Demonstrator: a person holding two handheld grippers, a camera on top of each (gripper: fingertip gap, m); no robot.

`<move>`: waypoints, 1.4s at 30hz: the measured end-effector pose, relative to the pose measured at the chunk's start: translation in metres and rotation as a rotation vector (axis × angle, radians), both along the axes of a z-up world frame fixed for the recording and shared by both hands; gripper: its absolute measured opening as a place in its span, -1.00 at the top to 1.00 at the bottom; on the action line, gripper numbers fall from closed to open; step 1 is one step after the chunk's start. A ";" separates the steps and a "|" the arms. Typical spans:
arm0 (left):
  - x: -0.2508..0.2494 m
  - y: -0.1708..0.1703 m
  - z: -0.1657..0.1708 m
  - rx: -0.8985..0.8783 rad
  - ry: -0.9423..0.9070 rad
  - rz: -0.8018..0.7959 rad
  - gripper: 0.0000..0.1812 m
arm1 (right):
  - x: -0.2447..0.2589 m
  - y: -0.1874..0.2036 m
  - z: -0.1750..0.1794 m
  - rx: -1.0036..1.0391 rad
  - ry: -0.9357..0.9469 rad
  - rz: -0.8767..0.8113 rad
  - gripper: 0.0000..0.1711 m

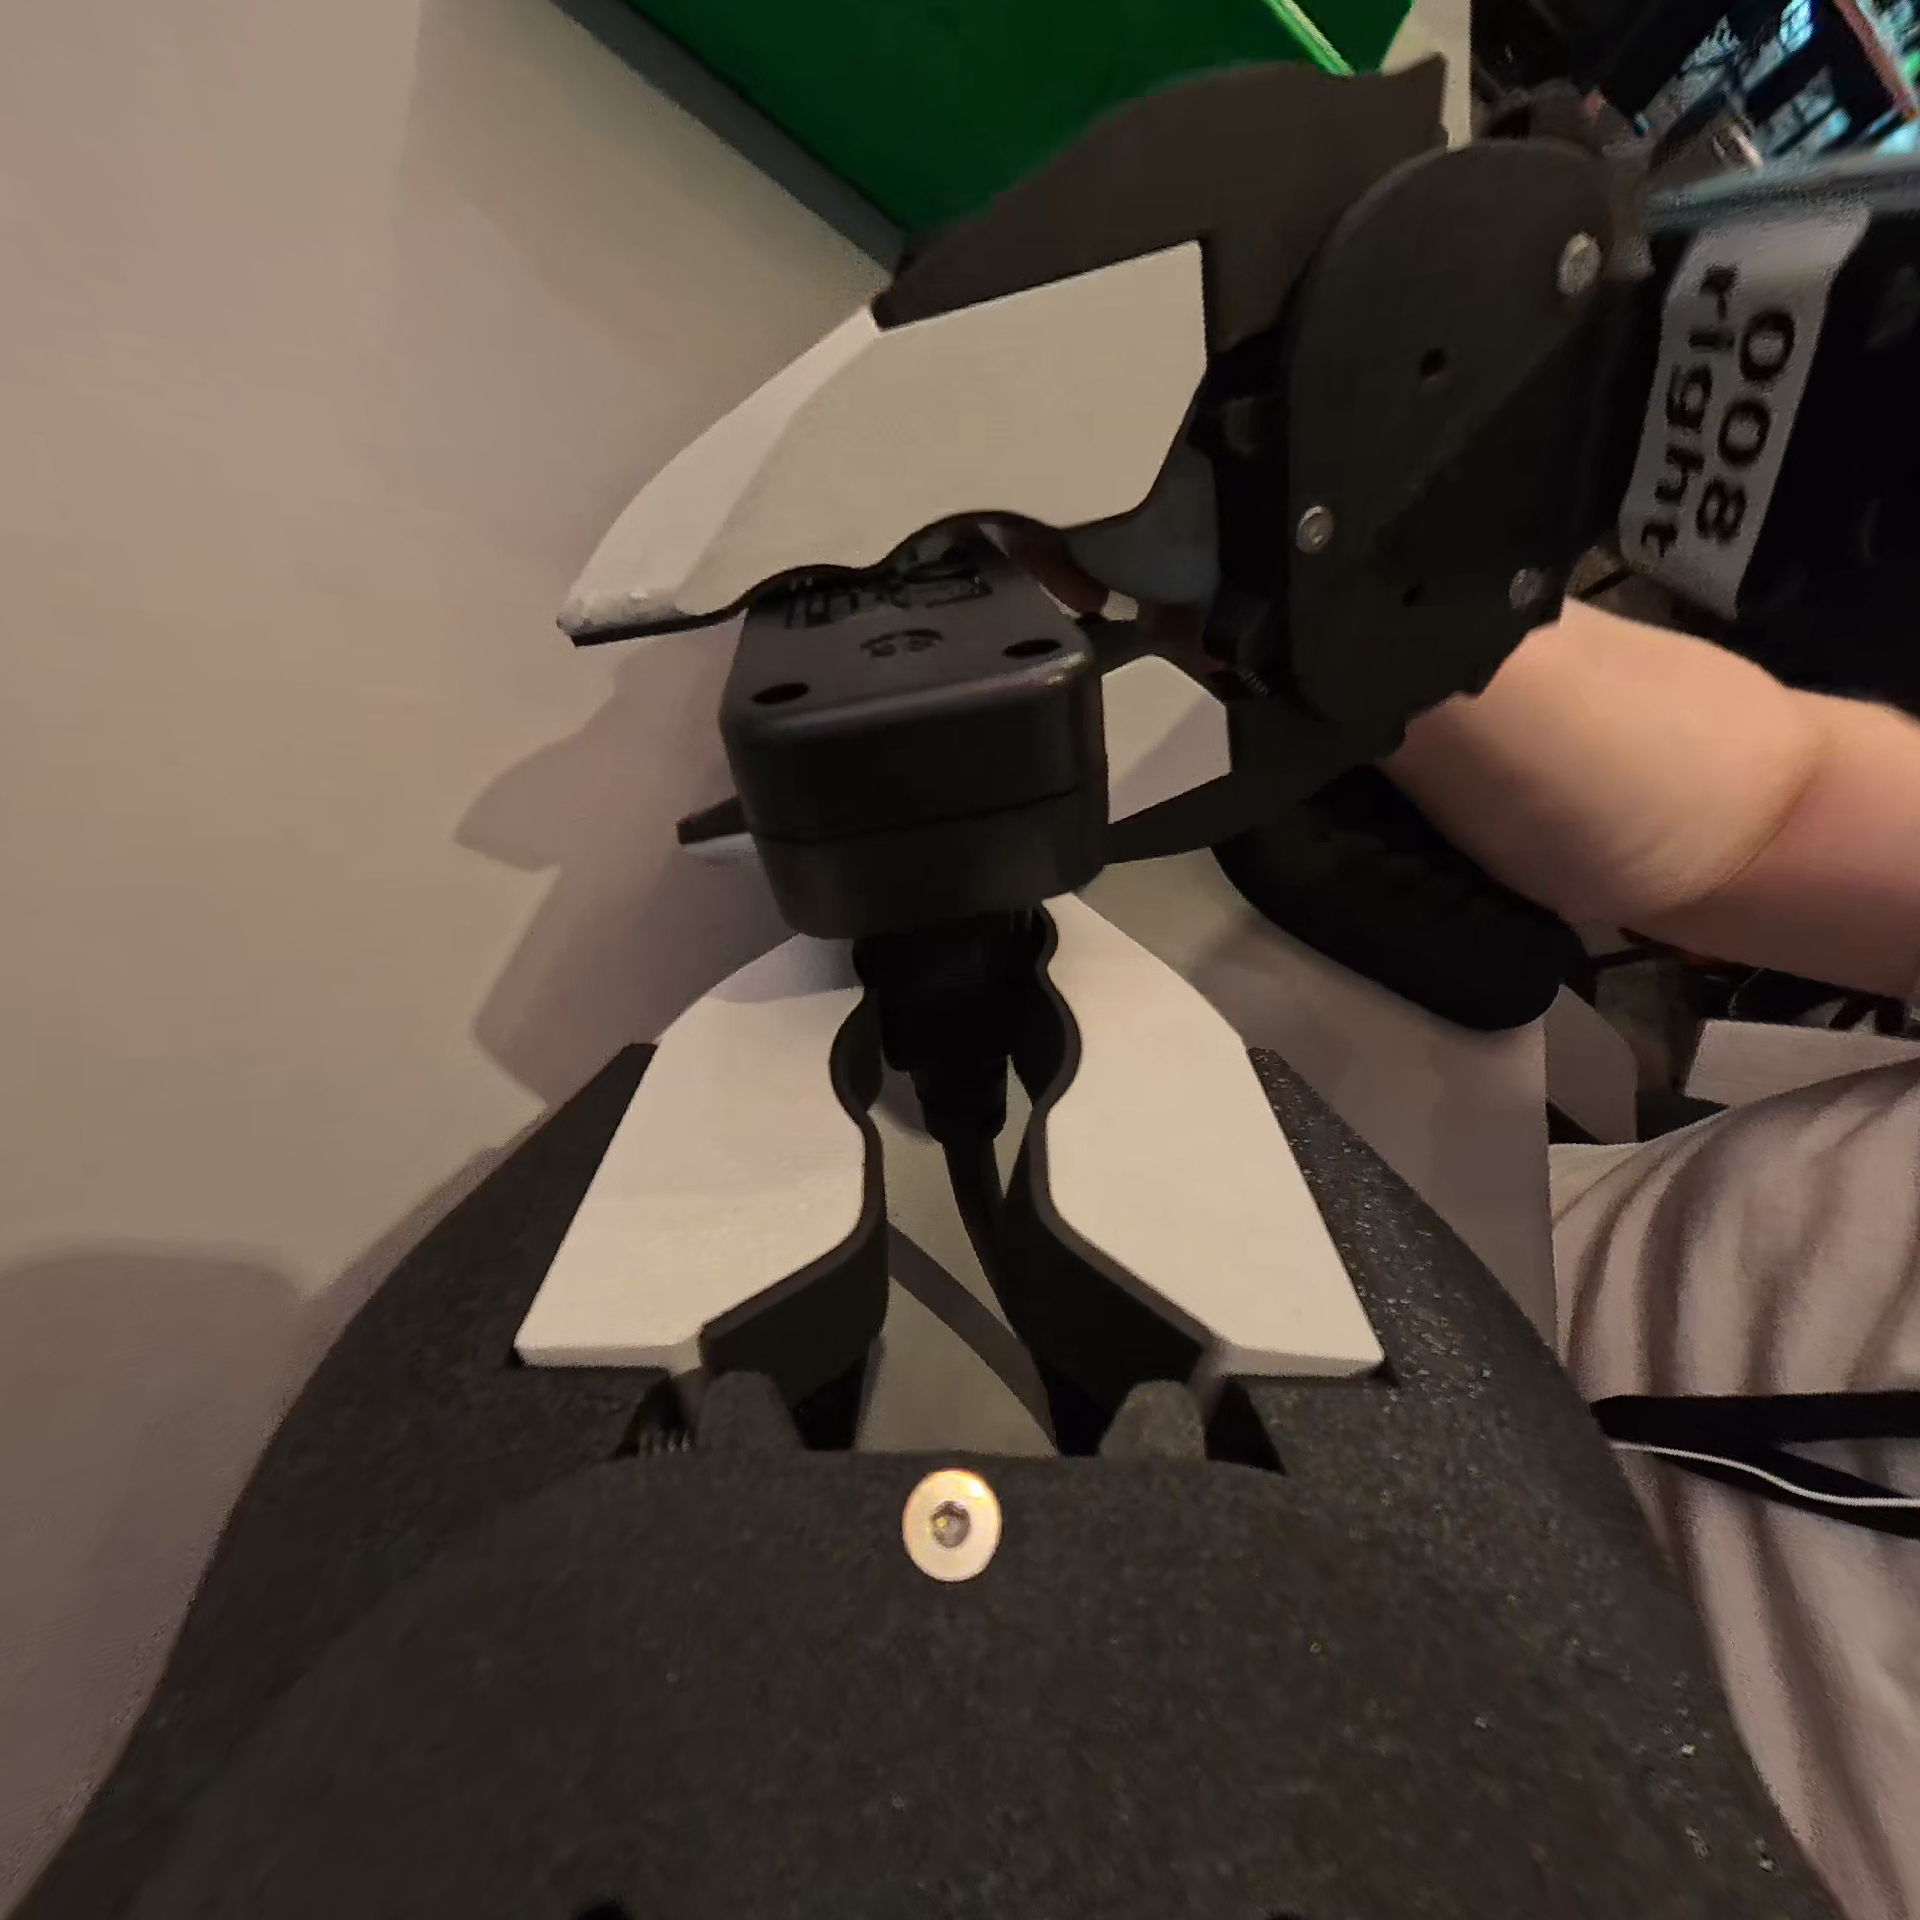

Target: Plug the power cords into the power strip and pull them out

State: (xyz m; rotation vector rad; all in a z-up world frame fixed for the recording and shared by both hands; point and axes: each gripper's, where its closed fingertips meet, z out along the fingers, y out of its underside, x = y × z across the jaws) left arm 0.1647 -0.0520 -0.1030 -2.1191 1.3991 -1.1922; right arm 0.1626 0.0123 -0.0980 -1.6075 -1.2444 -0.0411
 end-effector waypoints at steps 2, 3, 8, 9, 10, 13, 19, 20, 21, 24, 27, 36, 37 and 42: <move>0.000 0.002 -0.001 -0.030 -0.012 0.016 0.76 | 0.003 0.004 -0.003 0.004 -0.028 -0.058 0.64; 0.000 0.003 -0.001 -0.036 -0.023 0.019 0.76 | 0.003 0.005 -0.003 -0.003 -0.025 -0.079 0.64; 0.001 0.006 0.000 -0.014 -0.069 0.012 0.76 | 0.006 0.009 0.001 0.035 0.003 -0.142 0.63; 0.001 0.007 -0.001 -0.018 -0.071 0.013 0.76 | 0.007 0.009 0.000 0.037 -0.001 -0.151 0.63; 0.002 0.007 -0.002 -0.022 -0.076 0.014 0.76 | 0.008 0.009 -0.001 0.031 -0.003 -0.155 0.63; 0.000 0.007 -0.004 -0.018 -0.057 0.010 0.76 | 0.007 0.010 -0.005 0.008 -0.002 -0.151 0.63; 0.005 0.009 -0.008 -0.041 -0.055 0.047 0.76 | 0.012 0.012 -0.013 -0.047 0.019 -0.183 0.63; 0.007 0.010 -0.006 -0.058 -0.080 0.064 0.76 | 0.013 0.011 -0.012 -0.061 0.050 -0.186 0.63; 0.009 0.010 -0.006 -0.059 -0.093 0.072 0.76 | 0.014 0.012 -0.011 -0.063 0.071 -0.187 0.63; 0.011 0.012 -0.008 -0.064 -0.106 0.094 0.76 | 0.017 0.013 -0.013 -0.068 0.092 -0.187 0.62; 0.012 0.013 -0.010 -0.083 -0.128 0.120 0.75 | 0.018 0.013 -0.017 -0.098 0.114 -0.190 0.63; 0.018 0.011 0.001 -0.055 -0.204 0.096 0.77 | 0.022 0.014 -0.008 -0.085 0.121 -0.138 0.63; 0.016 0.008 0.002 -0.060 -0.176 0.071 0.77 | 0.020 0.013 -0.006 -0.052 0.085 -0.096 0.64; 0.007 0.000 -0.005 -0.038 -0.069 0.013 0.76 | 0.014 0.008 -0.004 0.049 -0.065 -0.061 0.64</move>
